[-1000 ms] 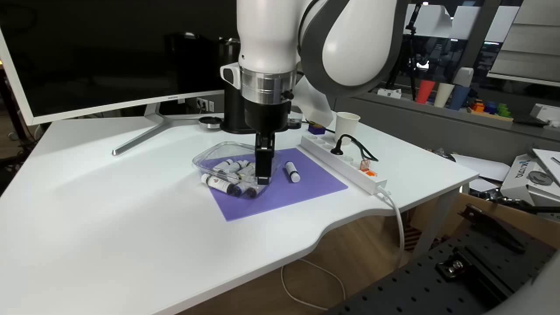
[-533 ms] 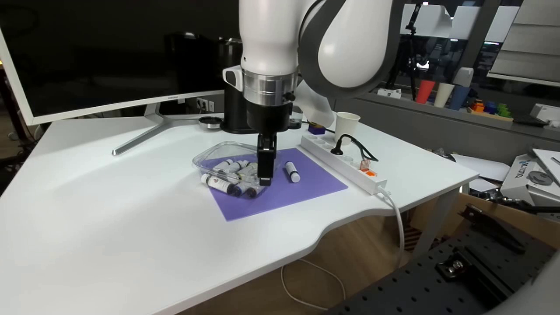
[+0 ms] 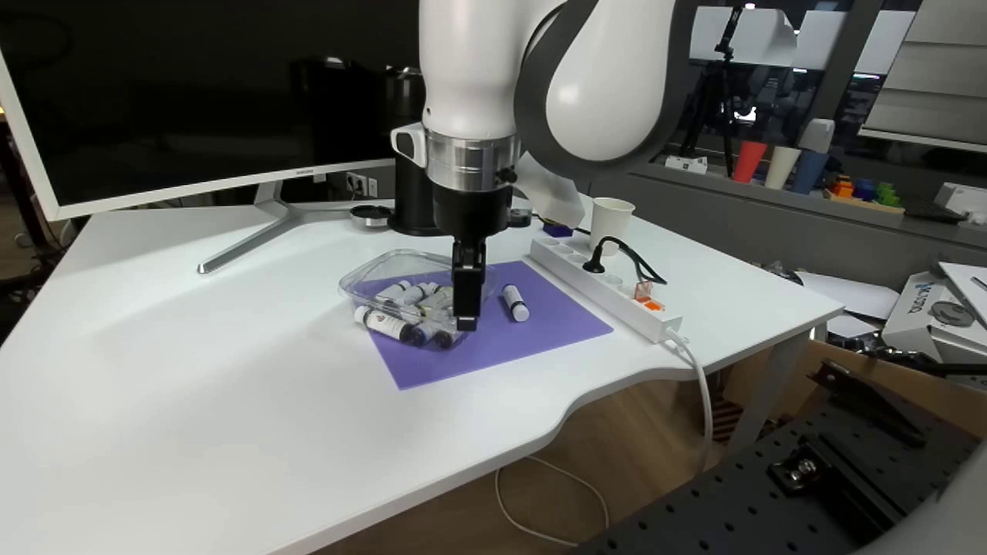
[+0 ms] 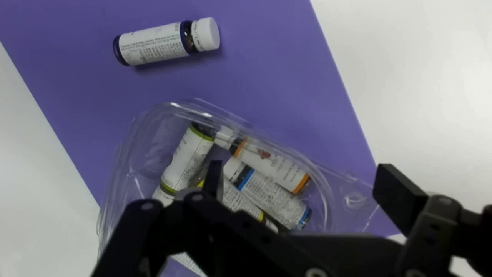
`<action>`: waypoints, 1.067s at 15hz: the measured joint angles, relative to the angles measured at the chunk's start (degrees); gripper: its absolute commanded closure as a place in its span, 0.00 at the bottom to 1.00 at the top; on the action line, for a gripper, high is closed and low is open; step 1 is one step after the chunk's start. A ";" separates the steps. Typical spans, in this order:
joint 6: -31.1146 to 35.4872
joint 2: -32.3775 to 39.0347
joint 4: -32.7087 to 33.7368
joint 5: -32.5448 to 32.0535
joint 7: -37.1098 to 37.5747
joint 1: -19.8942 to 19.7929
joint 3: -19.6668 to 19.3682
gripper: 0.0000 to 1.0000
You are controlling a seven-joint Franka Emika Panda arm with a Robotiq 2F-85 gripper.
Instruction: Flick the last switch on the extension cord, then open the plastic box on the table
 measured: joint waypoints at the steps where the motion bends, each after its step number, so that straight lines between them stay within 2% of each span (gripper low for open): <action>1: 0.05 0.05 0.13 -0.01 -0.22 0.00 0.07 0.00; 11: 0.76 0.06 2.19 -0.95 -0.98 0.48 -0.03 0.00; 16: 0.76 0.07 3.81 -4.43 -0.51 1.33 -2.12 0.00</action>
